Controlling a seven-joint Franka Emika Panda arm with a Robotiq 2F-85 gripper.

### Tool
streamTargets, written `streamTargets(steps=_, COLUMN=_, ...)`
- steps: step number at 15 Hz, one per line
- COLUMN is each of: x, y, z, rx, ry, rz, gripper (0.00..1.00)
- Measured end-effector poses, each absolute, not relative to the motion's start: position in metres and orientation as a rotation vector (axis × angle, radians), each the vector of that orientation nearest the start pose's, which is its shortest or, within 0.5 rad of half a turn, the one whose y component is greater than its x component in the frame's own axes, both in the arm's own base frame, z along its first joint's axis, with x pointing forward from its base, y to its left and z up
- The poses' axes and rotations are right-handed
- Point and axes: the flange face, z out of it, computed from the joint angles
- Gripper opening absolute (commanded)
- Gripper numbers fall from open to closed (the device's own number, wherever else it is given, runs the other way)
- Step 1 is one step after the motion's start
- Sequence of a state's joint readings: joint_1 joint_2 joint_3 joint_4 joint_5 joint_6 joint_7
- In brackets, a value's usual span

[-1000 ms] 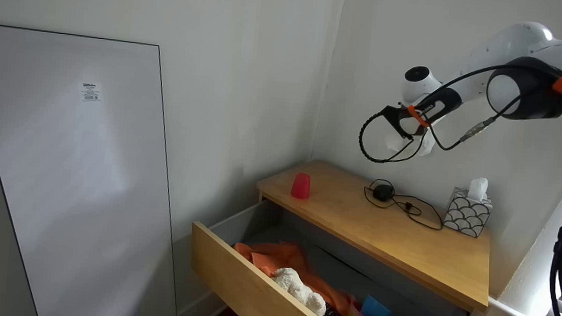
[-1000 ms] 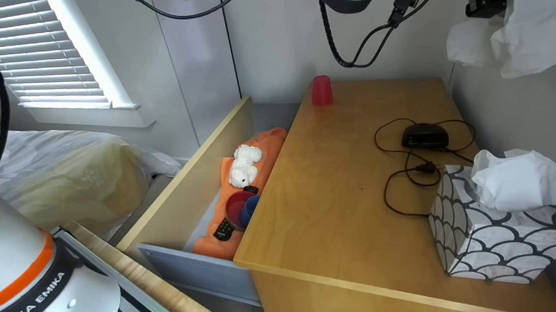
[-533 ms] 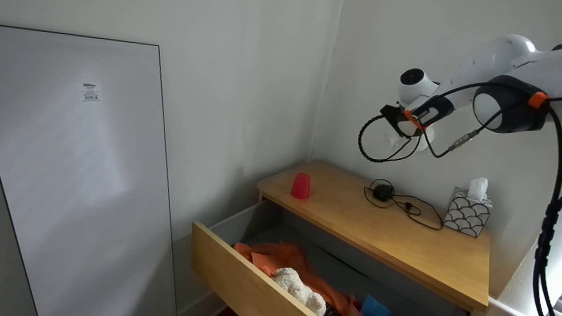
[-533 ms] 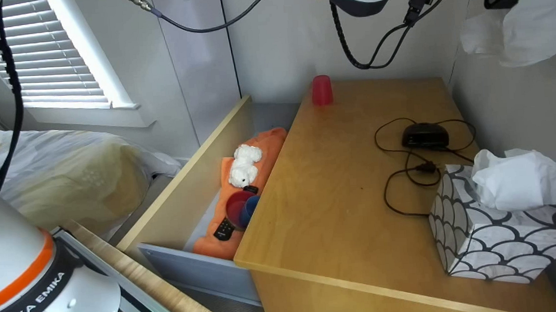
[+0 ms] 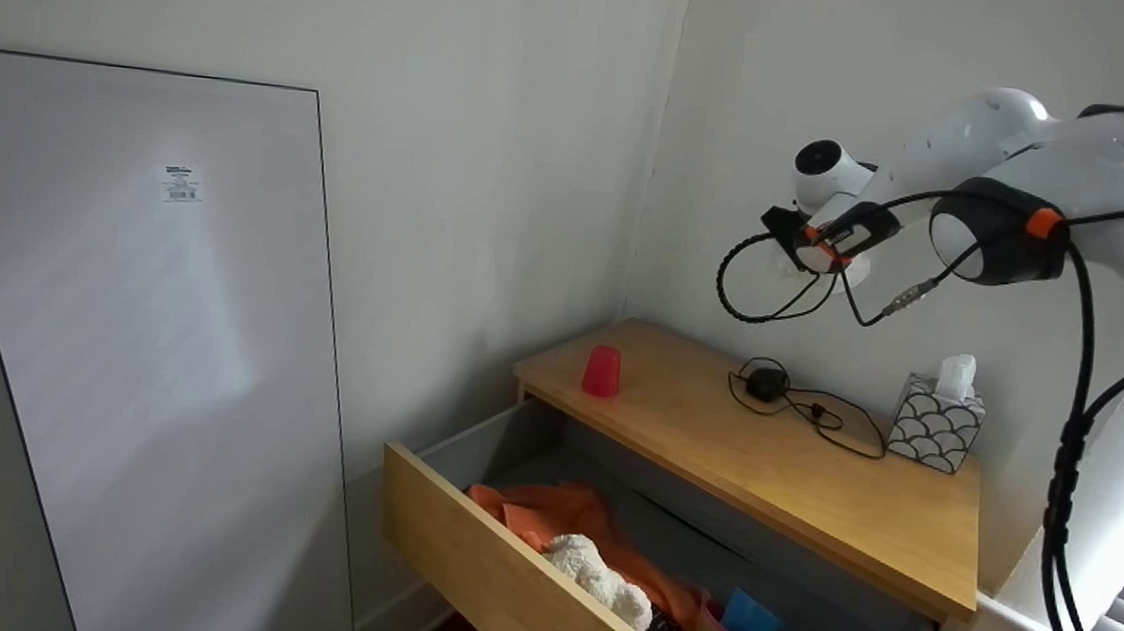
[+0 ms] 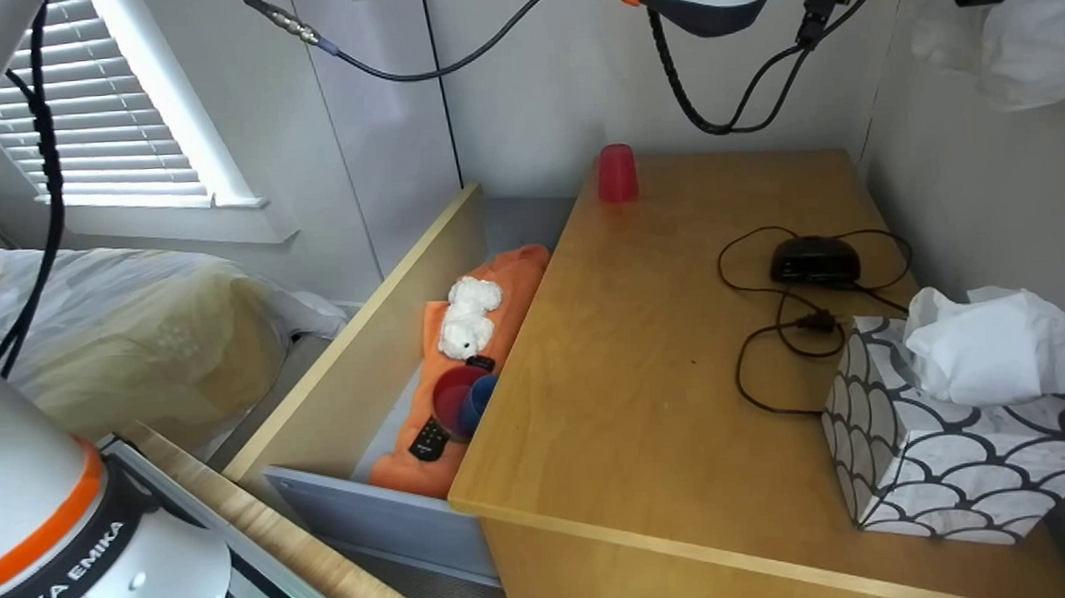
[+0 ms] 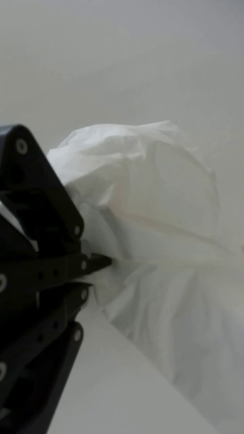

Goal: Use the tissue to clean the wall

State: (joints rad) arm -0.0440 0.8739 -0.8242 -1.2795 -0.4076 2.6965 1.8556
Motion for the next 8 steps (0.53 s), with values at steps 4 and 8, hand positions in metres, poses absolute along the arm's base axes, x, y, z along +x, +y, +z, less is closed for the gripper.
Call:
streamTargets(steps=4, x=0.669, y=-0.419, z=0.409, rx=-1.717, ry=2.504, rz=-1.697, gripper=0.00)
streamTargets(steps=8, x=0.696, y=-0.396, z=0.414, rx=-1.772, ry=2.300, rz=-1.772, gripper=0.00)
